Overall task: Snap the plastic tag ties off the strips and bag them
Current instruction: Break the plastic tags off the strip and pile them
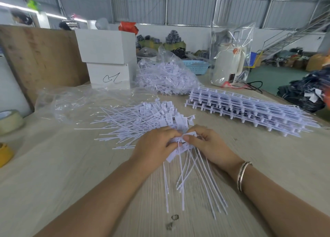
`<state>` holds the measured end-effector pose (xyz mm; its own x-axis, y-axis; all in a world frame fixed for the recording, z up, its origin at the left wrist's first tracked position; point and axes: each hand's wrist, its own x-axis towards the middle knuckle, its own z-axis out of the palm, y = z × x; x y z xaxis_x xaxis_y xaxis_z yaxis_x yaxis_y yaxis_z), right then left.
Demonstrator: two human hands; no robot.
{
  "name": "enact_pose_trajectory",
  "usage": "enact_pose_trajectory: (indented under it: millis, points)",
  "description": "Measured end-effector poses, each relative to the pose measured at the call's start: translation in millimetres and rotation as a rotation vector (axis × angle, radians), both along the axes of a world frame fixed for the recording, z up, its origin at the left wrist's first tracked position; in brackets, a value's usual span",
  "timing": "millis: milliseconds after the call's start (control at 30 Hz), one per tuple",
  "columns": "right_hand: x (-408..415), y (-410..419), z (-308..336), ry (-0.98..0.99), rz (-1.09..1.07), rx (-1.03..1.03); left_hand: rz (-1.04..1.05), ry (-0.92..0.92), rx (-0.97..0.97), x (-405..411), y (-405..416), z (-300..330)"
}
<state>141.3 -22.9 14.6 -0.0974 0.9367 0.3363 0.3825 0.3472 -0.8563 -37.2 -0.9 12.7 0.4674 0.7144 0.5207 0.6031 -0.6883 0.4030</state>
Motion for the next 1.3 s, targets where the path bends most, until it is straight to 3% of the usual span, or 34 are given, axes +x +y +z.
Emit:
enact_pose_trajectory:
  millis: [100,233,333,533,700,867,1067,1300]
  points:
    - [1,0,1,-0.01,0.003,0.069,-0.051,-0.143,-0.137,1,1,0]
    - [0,-1,3,-0.022,0.012,0.141,-0.172,-0.474,-0.414,0,0,1]
    - [1,-2,4,-0.054,0.01,0.192,-0.241,-0.523,-0.46,-4,2,3]
    - [-1,-6,2,0.26,0.181,0.044,-0.391,-0.685,-0.687,-8,5,1]
    - [-2,-6,3,0.439,0.265,-0.016,-0.565,-0.753,-0.824,-6,1,4]
    - [-1,-4,2,0.543,0.303,-0.057,-0.549,-0.749,-0.86,-4,2,4]
    - [2,-2,1,0.364,0.204,-0.028,-0.329,-0.597,-0.676,-8,6,8]
    - [-2,-5,4,0.508,0.337,-0.054,-0.507,-0.741,-0.845,-9,1,11]
